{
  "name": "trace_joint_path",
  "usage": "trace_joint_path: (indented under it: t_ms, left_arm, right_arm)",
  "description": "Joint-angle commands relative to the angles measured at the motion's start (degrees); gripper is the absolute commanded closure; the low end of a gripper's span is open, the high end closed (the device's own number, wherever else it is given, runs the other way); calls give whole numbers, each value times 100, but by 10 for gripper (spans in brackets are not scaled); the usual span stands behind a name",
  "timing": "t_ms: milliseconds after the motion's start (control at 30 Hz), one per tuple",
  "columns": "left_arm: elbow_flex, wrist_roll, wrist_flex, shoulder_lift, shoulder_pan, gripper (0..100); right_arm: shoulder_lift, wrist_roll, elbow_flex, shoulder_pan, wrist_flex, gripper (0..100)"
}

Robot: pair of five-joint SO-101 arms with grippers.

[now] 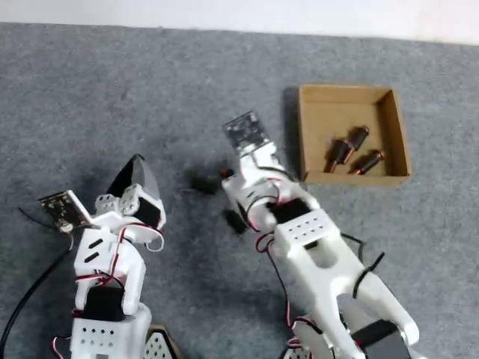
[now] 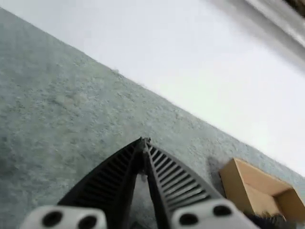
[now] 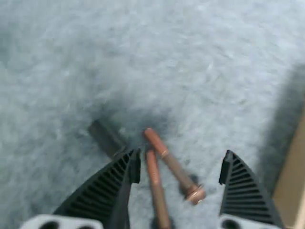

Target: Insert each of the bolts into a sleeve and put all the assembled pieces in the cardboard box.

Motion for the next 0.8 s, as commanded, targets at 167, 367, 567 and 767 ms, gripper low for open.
trace_joint_path:
  t_ms: [167,367,567,767]
  left_arm:
    - [110,-18,-316,-57,-295,994]
    - [101,-18,-325,-57,-295,994]
    - [101,-18,-325,-57,-295,994]
    - [92,-18,-325,-57,-295,994]
  right_arm:
    - [215,88,-66,-804,1763,750]
    - [268,79,-66,-1147,1974,750]
    - [277,97,-22,-1147,1956,750]
    - [295,70,-13,-1147,1938,750]
